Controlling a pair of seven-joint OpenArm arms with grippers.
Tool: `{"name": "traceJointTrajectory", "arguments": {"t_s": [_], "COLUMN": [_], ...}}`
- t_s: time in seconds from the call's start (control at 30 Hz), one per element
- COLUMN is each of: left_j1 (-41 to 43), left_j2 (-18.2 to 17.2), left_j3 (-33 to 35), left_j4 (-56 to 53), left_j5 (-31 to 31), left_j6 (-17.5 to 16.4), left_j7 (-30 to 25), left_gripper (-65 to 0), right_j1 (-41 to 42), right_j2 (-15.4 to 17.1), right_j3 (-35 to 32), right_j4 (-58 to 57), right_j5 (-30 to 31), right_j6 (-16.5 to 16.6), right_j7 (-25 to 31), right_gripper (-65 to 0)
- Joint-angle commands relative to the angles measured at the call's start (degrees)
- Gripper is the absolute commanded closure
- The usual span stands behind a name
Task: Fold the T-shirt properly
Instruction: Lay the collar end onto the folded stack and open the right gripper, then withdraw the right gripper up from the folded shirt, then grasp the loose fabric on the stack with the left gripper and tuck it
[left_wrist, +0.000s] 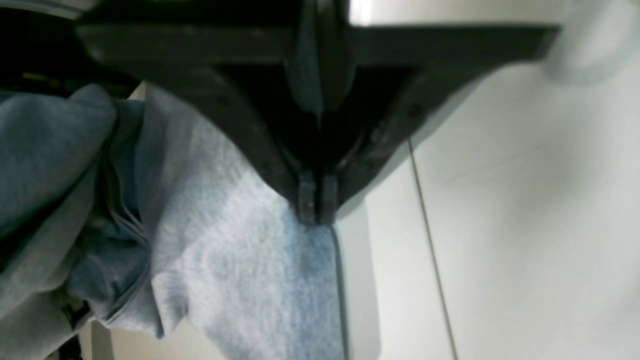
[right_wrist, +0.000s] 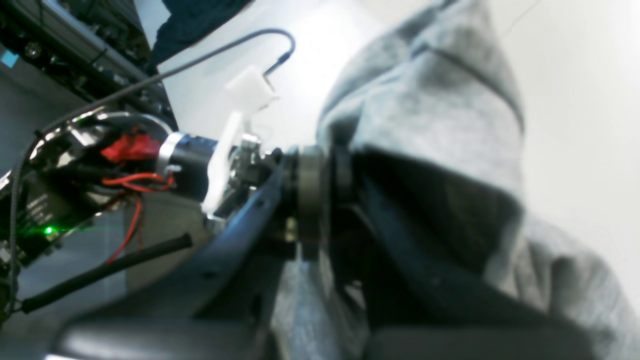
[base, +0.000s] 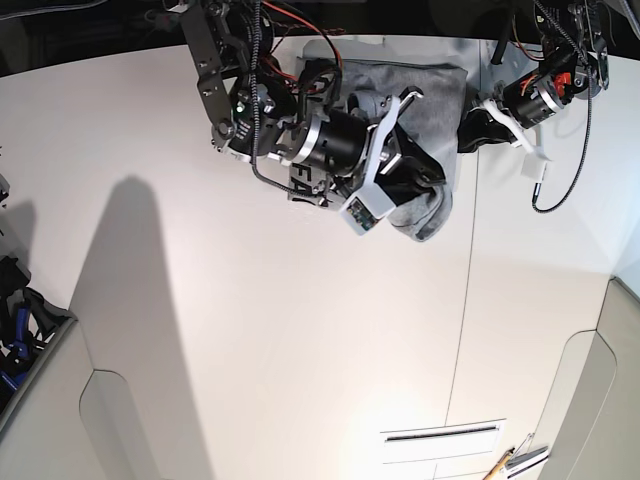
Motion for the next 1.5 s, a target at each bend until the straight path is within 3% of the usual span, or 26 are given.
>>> {"name": "traceJointTrajectory", "arguments": {"t_s": [0.0,0.07,0.13,0.33,0.43,0.53,0.63,0.7,0.8,0.97,1.07,1.27,1.37,1.47], "left_j1": [0.96,0.96,0.94,0.94,0.94,0.94,0.94,0.96,1.01,1.11,1.16,1.14,1.09,1.09], "left_j2": [0.48,0.48,0.48,0.46,0.42,0.44,0.44,0.42,0.44,0.46,0.48,0.48,0.46,0.46], "left_j3": [0.81,0.81,0.81,0.81,-0.02,-2.58,-6.60,-9.55,-13.70,-17.81,-18.14,-14.14,-9.51,-4.81], "left_j4": [-0.81,-0.81,-0.81,-0.81,-0.77,-0.63,0.46,2.03,5.22,10.82,13.88,16.33,16.33,16.33], "left_j5": [1.90,1.90,1.90,1.86,-0.63,-4.79,-9.79,-14.43,-22.60,-26.58,-26.56,-26.56,-25.73,-23.54], "left_j6": [1.47,1.47,1.47,1.47,1.47,1.47,1.47,1.47,1.47,1.47,1.47,1.47,1.47,1.47], "left_j7": [3.89,3.89,3.89,3.87,3.87,4.22,7.48,11.30,16.31,18.51,18.53,18.51,17.99,16.52], "left_gripper": [0.0,0.0,0.0,0.0,0.0,0.0,0.0,0.0,-12.9,-14.2,-14.2,-15.5,-23.2,-24.4], "right_j1": [0.59,0.61,0.76,1.22,2.89,5.09,6.67,6.73,6.23,5.29,4.50,1.42,-0.15,-0.68], "right_j2": [-0.68,-0.70,-0.70,-0.70,-0.66,-0.66,-0.52,-0.07,1.46,6.19,8.94,10.60,10.60,10.60], "right_j3": [-0.22,-0.22,-0.22,-0.20,0.17,2.19,6.64,10.82,17.35,26.14,30.12,32.20,31.65,30.77], "right_j4": [0.98,0.98,0.98,1.25,1.66,2.91,4.59,5.70,5.99,5.99,5.99,5.99,5.95,5.95], "right_j5": [1.57,1.77,3.87,9.16,6.12,1.95,-0.46,-0.37,0.76,6.49,11.47,19.69,21.05,21.27], "right_j6": [0.59,0.61,0.61,0.66,0.63,0.59,0.57,0.57,0.42,0.42,0.52,1.29,1.31,1.31], "right_j7": [1.16,1.18,1.18,1.14,0.52,-4.24,-11.28,-13.05,-13.49,-16.70,-18.64,-21.88,-22.03,-22.01], "right_gripper": [-7.5,-20.1,-26.8,-27.4,-27.4,-27.4,-27.4,-27.4,-27.4,-27.3,-22.0,0.0,0.0,0.0]}}
